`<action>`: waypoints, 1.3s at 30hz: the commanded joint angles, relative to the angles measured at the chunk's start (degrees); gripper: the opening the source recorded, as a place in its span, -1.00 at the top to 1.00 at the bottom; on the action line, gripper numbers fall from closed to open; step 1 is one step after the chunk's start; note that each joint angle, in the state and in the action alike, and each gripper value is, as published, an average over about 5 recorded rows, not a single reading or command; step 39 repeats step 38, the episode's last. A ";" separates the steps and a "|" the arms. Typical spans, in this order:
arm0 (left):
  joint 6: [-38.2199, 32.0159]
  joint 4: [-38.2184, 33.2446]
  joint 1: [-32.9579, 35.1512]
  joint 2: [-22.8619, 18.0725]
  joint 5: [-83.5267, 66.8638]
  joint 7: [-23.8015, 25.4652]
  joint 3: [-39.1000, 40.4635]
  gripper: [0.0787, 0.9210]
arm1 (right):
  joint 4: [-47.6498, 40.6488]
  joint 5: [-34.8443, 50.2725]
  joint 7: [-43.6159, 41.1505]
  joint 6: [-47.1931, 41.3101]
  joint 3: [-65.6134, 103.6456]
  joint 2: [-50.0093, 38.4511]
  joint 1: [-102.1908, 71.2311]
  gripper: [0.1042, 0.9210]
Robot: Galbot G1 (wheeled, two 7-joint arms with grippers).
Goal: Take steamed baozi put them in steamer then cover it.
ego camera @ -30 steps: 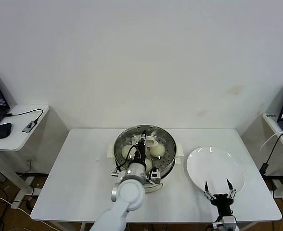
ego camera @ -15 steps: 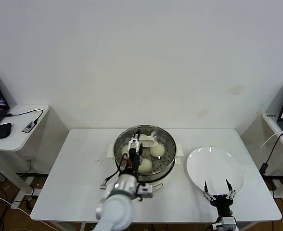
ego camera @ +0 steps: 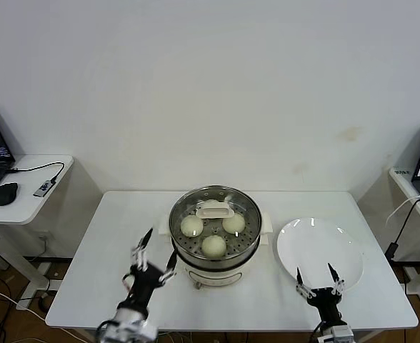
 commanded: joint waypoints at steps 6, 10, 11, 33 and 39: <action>-19.81 6.95 19.03 -0.26 -59.65 -10.16 -9.64 -0.77 | 6.12 18.26 -2.20 -0.97 -2.02 -14.43 -12.00 -0.76; -19.72 8.14 18.46 -0.96 -59.82 -10.21 -10.19 -0.77 | 6.29 19.22 -2.13 -0.67 -1.82 -13.84 -12.61 -0.76; -19.77 8.41 18.42 -1.02 -59.70 -10.03 -10.35 -0.77 | 6.42 19.49 -2.22 -0.58 -1.93 -13.66 -12.70 -0.76; -19.53 9.57 16.44 -1.21 -54.20 -6.39 -10.24 -0.77 | 8.69 19.69 -1.51 -2.99 -4.10 -11.19 -13.86 -0.76; -19.40 9.60 16.54 -1.28 -53.91 -6.23 -10.10 -0.77 | 9.00 19.64 -1.23 -3.18 -4.04 -10.99 -13.75 -0.76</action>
